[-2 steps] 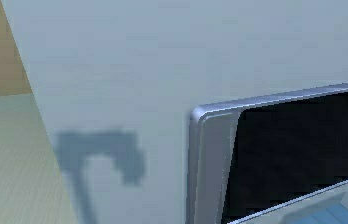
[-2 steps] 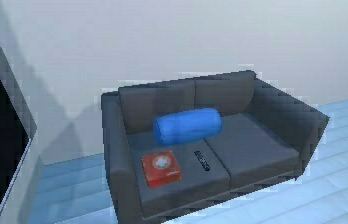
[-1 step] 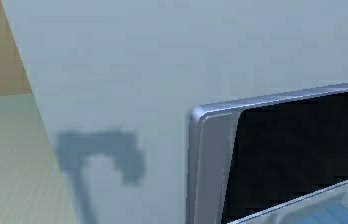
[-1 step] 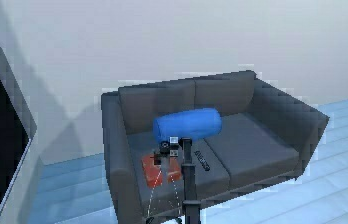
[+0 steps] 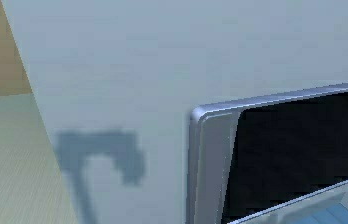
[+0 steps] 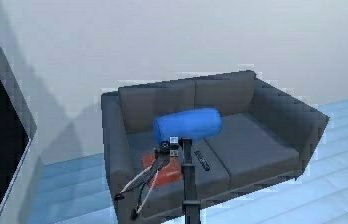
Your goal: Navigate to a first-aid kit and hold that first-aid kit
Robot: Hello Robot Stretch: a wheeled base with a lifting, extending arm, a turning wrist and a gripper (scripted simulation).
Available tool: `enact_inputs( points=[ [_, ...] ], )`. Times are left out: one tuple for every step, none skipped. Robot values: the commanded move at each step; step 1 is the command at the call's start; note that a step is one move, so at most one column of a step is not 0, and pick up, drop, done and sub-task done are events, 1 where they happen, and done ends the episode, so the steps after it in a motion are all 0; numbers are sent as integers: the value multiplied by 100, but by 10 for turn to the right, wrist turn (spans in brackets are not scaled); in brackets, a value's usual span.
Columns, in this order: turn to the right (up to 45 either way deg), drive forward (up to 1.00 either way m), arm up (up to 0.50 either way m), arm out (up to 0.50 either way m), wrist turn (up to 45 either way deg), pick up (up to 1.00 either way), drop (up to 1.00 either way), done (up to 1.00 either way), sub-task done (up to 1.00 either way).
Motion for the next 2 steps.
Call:
enact_inputs(
  points=[
    [0,0,0,0,450,0,0,0,0],
    [0,0,0,0,450,0,0,0,0]
  ],
)
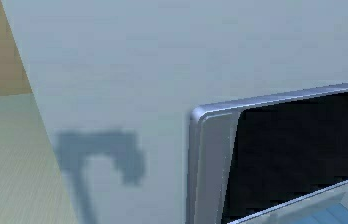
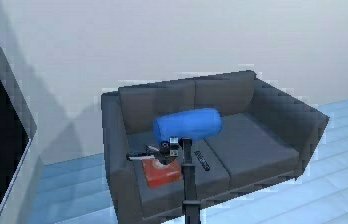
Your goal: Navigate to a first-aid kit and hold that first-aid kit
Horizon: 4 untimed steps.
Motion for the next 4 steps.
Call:
enact_inputs(
  points=[
    [0,0,0,0,90,0,0,0,0],
    [0,0,-30,0,0,0,0,0,0],
    [0,0,0,0,0,100,0,0,0],
    [0,0,10,0,0,0,0,0,0]
  ],
)
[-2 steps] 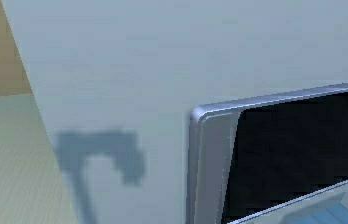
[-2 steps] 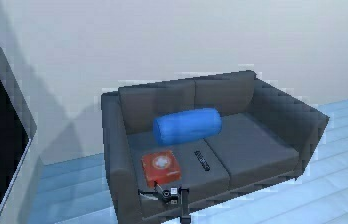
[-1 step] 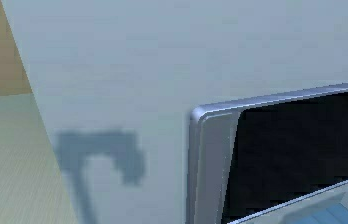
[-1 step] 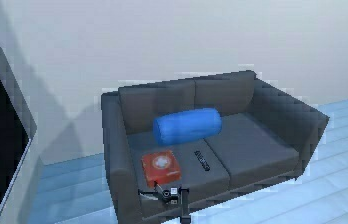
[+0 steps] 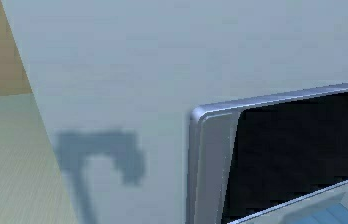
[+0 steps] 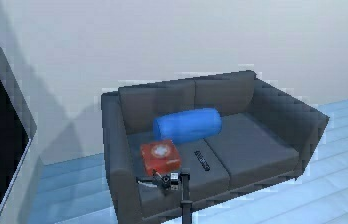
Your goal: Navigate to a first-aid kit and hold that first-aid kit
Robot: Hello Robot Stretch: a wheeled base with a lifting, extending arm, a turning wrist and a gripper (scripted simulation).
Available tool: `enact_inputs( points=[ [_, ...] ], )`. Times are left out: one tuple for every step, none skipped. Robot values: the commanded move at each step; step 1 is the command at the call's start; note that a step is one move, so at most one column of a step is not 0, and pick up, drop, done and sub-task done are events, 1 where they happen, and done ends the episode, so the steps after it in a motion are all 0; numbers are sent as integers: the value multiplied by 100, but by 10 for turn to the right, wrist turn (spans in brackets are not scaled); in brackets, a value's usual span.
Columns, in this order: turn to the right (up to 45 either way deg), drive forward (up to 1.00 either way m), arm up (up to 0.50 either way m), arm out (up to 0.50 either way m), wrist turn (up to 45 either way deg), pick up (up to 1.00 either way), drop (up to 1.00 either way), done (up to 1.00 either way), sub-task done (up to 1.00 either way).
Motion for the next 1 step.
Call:
enact_inputs(
  points=[
    [0,0,0,0,0,0,0,100,0]
  ],
)
